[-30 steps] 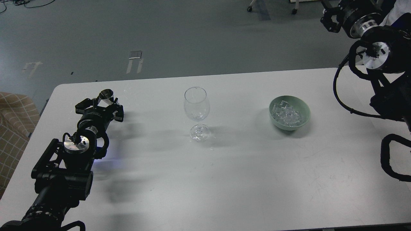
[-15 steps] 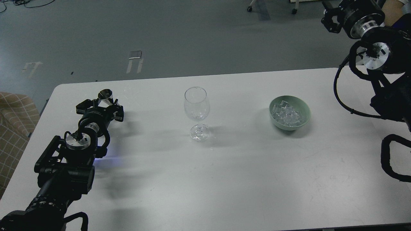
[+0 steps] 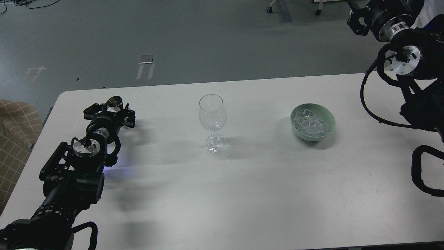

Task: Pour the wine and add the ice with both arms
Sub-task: 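Lift the silver cup with the left gripper and raise it upright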

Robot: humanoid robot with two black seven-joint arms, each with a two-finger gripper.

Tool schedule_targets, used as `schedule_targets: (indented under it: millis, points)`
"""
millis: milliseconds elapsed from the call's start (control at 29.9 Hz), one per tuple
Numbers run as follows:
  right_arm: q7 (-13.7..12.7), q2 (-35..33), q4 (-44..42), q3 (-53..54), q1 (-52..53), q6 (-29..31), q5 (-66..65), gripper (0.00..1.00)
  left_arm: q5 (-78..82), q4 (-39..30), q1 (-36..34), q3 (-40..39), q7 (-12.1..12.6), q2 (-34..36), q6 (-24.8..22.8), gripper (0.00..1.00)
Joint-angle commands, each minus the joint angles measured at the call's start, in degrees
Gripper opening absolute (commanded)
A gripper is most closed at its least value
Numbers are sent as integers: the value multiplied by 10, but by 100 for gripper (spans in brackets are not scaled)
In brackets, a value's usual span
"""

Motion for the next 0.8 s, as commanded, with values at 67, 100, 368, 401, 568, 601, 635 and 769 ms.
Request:
schedule_targets:
  millis: [67, 100, 368, 401, 568, 601, 635, 769]
  points:
    - [0, 0, 0, 0, -1, 0, 0, 100, 0, 20, -13, 0, 0, -4, -5, 60]
    - [0, 0, 0, 0, -1, 0, 0, 100, 0, 23, -16, 0, 0, -4, -6, 60]
    - [0, 0, -1, 0, -2, 0, 0, 100, 0, 25, -17, 0, -1, -4, -18, 53]
    - [0, 0, -1, 0, -2, 0, 0, 100, 0, 25, -17, 0, 0, -4, -23, 52]
    - [0, 0, -1, 0, -1, 0, 0, 100, 0, 25, -17, 0, 0, -7, -25, 49]
    - [0, 0, -1, 0, -2, 0, 0, 100, 0, 25, -17, 0, 0, -9, -25, 47]
    - [0, -1, -1, -1, -2, 0, 0, 100, 0, 25, -17, 0, 0, -10, -25, 46]
    - [0, -1, -1, 0, -1, 0, 0, 100, 0, 25, -17, 0, 0, -11, -26, 43]
